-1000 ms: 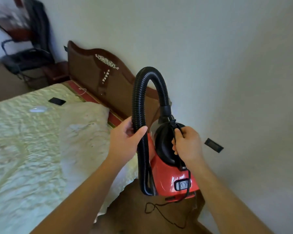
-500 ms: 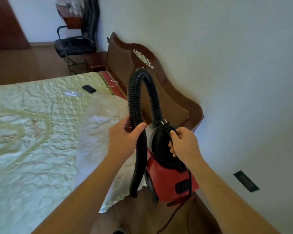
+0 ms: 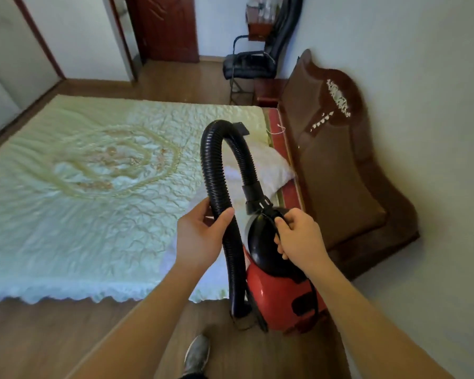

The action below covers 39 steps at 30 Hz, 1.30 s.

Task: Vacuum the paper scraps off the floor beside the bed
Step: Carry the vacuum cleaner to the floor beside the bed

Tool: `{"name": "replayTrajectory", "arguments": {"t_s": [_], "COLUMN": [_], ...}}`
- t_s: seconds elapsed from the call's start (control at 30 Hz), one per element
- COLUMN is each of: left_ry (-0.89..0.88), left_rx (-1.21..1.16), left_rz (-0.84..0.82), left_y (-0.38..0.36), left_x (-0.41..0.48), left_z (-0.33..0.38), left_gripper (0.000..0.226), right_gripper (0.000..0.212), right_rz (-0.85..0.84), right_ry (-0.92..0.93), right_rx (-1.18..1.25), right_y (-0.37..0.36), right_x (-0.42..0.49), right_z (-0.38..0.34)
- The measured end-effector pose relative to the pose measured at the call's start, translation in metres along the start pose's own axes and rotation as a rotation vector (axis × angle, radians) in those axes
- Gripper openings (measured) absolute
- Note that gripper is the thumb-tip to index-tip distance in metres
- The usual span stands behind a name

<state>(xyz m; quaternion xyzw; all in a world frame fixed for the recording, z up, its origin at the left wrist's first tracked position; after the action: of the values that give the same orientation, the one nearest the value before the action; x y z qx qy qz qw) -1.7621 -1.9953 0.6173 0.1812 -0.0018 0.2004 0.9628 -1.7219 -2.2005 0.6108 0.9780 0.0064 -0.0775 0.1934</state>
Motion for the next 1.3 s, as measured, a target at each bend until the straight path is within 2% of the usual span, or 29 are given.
{"name": "replayTrajectory", "arguments": {"t_s": [0.27,0.37,0.5,0.87,1.03,1.3], "left_ry": [0.23,0.333,0.459,0.727,0.799,0.869], "left_rx": [0.033,0.068,0.061,-0.076,-0.114,-0.054], "left_rz": [0.204,0.251,0.273,0.21,0.149,0.123], "left_y": [0.012,0.018,0.021,-0.038,-0.083,-0.147], "left_x": [-0.072,-0.094,-0.117,-0.155,-0.165,-0.174], "left_z": [-0.045,-0.072,-0.12,-0.24,-0.274,-0.35], "left_gripper": [0.009,0.01,0.014,0.015,0.014,0.012], "right_gripper": [0.016,0.022,0.017,0.022,0.029,0.027], "right_rz": [-0.338,-0.43,-0.526,-0.606,-0.621,-0.647], "right_ry": [-0.053,-0.044,-0.063,-0.098,-0.113,-0.089], "right_rx": [-0.046,-0.125,-0.213,-0.424,-0.483,-0.53], "right_y": [-0.042,-0.065,-0.097,-0.134,-0.121,-0.129], "right_x": [-0.008,-0.013,-0.018,-0.009,0.006,0.035], "right_z": [0.045,0.065,0.098,0.211,0.261,0.353]}}
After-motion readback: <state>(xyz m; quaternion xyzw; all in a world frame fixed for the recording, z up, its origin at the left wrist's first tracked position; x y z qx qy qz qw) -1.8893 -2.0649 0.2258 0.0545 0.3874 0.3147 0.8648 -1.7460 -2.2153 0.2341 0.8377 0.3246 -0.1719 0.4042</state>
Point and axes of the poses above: each hand's wrist, its own x-axis towards the middle knuckle, its own y-axis out of the back of the hand, z = x × y, the point moved 4 cm from there along x, towards the middle knuckle, and after that the axes turned 8 degrees about x, right-handed, at the moved point
